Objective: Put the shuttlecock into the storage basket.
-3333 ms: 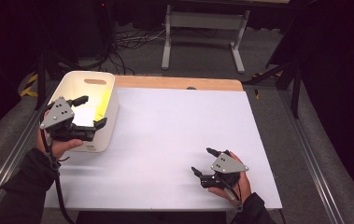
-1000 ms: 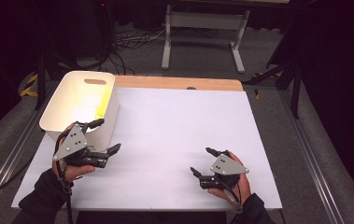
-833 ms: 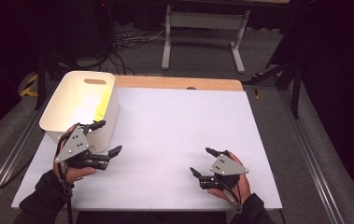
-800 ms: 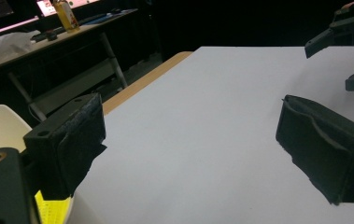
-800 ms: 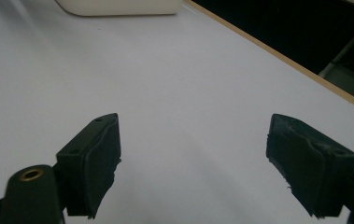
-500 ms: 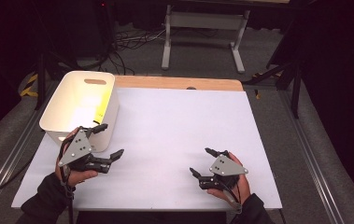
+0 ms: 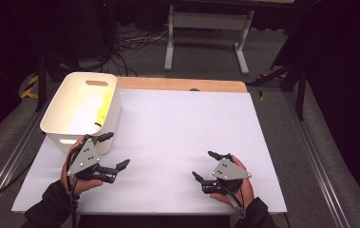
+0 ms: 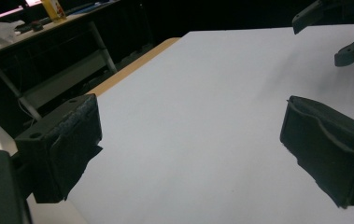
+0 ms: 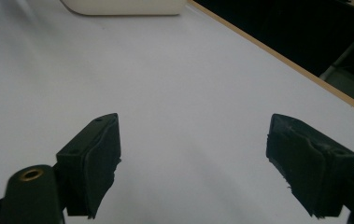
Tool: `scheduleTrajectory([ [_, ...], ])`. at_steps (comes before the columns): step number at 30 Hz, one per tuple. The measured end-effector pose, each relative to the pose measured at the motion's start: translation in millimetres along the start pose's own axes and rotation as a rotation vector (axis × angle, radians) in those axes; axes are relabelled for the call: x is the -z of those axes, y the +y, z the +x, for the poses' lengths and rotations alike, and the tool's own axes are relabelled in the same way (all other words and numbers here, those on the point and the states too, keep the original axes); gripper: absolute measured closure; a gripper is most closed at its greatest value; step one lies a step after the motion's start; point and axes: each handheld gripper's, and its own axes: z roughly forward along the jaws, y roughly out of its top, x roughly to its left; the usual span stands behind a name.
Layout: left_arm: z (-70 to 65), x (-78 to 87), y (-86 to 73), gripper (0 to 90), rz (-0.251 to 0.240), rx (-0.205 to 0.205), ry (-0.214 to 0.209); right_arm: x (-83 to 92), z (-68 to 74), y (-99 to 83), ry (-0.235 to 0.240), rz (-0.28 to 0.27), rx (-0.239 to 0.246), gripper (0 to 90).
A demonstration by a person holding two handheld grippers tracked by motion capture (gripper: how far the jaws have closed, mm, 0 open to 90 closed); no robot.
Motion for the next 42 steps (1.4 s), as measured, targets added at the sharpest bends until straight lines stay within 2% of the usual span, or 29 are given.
scheduleTrajectory([
  [12,-9.7,-6.7,-14.0,5.8,0.036,-0.008,-0.016,-0.8,3.9,1.1,0.002,0.000,0.017,18.8],
  [21,-10.8,-7.4,-33.7,6.0,0.063,0.042,-0.026,0.1,4.1,-0.3,-0.003,-0.002,0.018,18.5],
  [22,-9.9,-6.9,-39.7,6.0,0.075,0.053,-0.023,0.6,4.0,-1.4,-0.005,0.002,0.020,18.5],
  [32,-8.7,3.6,-58.5,5.4,0.112,0.081,-0.001,1.0,3.9,-4.0,-0.013,0.005,0.018,17.8],
  [42,-6.3,6.6,-61.8,4.8,0.122,0.087,0.012,2.2,3.0,-6.9,-0.014,0.006,0.001,13.3],
])
